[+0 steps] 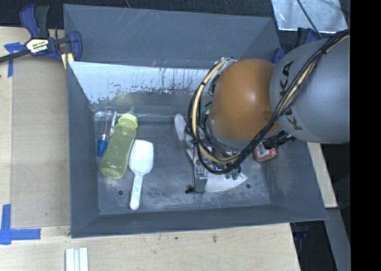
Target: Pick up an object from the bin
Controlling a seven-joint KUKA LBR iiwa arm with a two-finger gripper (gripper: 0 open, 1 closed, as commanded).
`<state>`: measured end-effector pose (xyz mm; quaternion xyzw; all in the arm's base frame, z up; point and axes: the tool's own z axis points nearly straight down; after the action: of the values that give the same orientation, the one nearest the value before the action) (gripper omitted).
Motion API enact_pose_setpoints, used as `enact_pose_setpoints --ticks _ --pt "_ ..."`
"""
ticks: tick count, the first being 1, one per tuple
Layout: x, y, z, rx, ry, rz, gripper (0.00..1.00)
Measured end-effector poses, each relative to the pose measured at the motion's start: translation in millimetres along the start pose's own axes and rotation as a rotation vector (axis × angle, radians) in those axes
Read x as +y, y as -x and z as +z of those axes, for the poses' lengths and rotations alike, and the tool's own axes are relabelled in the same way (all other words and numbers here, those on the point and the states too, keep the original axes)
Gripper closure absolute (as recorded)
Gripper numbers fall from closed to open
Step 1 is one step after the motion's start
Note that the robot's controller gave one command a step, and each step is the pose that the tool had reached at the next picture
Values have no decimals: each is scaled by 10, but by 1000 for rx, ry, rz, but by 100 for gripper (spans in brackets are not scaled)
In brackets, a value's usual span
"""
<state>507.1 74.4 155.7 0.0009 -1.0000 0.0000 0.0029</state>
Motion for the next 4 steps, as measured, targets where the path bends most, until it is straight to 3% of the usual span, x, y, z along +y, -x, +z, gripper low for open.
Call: enact_pose_setpoints --ticks 1,2,3,4 --pt "-4 17 -45 -8 1 2 0" --pt "-247 234 172 -14 3 49 0" --pt "-604 395 177 -6 0 35 0" --pt "-720 433 143 -12 -1 90 0"
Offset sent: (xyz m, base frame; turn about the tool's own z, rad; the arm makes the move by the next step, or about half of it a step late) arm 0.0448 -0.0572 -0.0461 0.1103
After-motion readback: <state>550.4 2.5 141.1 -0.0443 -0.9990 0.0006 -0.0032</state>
